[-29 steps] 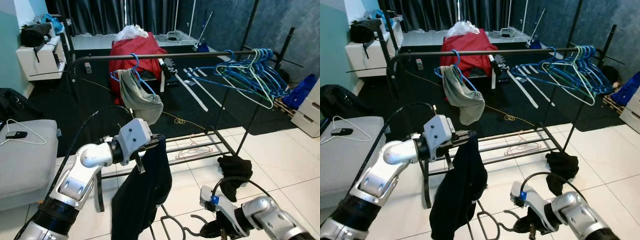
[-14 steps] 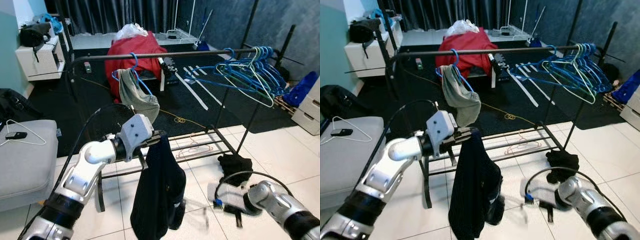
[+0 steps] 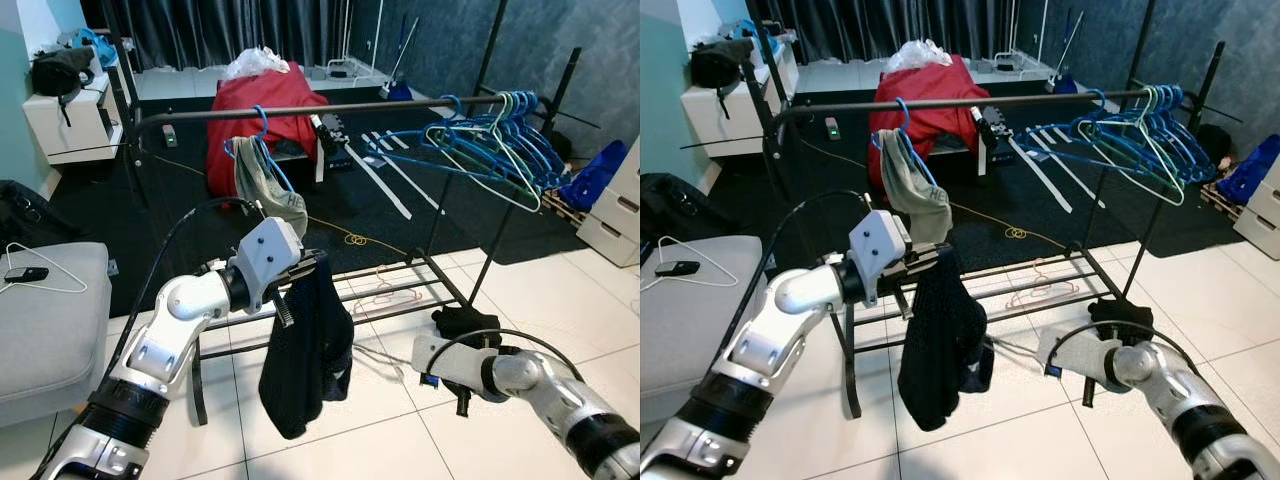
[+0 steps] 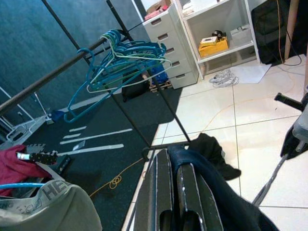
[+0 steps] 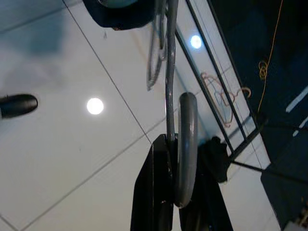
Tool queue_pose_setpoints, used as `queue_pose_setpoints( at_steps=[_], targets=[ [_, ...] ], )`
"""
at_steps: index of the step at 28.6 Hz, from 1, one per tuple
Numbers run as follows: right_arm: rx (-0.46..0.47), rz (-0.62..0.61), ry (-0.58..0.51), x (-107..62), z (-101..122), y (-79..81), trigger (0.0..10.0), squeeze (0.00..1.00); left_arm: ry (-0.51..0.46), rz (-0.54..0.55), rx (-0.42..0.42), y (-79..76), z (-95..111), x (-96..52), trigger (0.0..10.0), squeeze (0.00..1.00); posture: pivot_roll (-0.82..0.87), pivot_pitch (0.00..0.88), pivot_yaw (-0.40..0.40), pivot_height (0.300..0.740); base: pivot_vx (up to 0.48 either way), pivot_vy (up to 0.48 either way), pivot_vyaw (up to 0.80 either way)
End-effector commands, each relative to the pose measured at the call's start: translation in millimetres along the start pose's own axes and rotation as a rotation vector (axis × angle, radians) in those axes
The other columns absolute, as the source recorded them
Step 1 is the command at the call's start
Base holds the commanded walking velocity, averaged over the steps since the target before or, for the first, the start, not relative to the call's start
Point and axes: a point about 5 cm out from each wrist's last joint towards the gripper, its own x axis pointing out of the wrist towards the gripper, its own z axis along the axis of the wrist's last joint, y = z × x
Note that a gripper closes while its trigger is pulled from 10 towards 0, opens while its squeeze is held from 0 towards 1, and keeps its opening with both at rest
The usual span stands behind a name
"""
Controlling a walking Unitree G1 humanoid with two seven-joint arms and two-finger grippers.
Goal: Hang hanger
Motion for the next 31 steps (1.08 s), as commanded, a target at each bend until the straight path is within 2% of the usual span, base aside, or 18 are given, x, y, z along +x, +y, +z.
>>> queue_pose_setpoints(
  at_steps=[1,4,12,16,20,23,24,26,31],
  targets=[
    [-0.009,0.017,-0.151,0.8,10.2,13.8,10.0,0.0,-0.016,0.032,-0.013,3.9,1.7,-0.2,0.0,0.0,-0.09,0.051,-0.036,0.74,0.0,0.0,0.0],
    [-0.018,-0.021,-0.166,2.7,5.5,24.3,10.0,0.0,-0.035,0.025,-0.017,4.9,4.2,1.9,0.0,0.0,-0.09,0.046,-0.029,0.74,0.0,0.0,0.0],
    [-0.018,-0.067,-0.173,5.7,3.9,27.3,10.0,0.0,-0.038,0.034,-0.01,7.4,4.5,4.0,0.0,0.0,-0.09,0.043,-0.031,0.74,0.0,0.0,0.0],
    [0.0,-0.103,-0.18,6.6,2.9,30.3,10.0,0.0,-0.028,0.058,0.001,14.5,3.7,-1.2,0.0,0.0,-0.09,0.049,-0.034,0.74,0.0,0.0,0.0],
    [0.036,-0.074,-0.165,7.2,-1.4,35.5,10.0,0.0,-0.005,0.073,0.017,19.4,0.5,-5.2,0.0,0.0,-0.1,0.05,-0.035,0.74,0.0,0.0,0.0],
    [0.138,0.046,-0.092,8.1,-17.9,55.3,10.0,0.0,-0.006,0.122,0.018,31.1,1.8,-10.0,0.0,0.0,-0.1,0.055,-0.033,0.74,0.0,0.0,0.0],
    [0.138,0.046,-0.092,8.1,-17.9,55.3,10.0,0.0,-0.006,0.122,0.018,31.1,1.8,-10.0,0.0,0.0,-0.1,0.055,-0.033,0.74,0.0,0.0,0.0],
    [0.181,0.085,-0.058,7.8,-25.3,63.5,10.0,0.0,-0.043,0.141,0.007,37.5,8.2,-11.3,0.0,0.0,-0.1,0.059,-0.03,0.74,0.0,0.0,0.0],
    [0.207,0.111,-0.025,6.7,-30.8,68.5,10.0,0.0,-0.097,0.154,-0.004,43.2,17.3,-11.9,0.0,0.0,-0.1,0.059,-0.03,0.74,0.0,0.0,0.0]
  ],
)
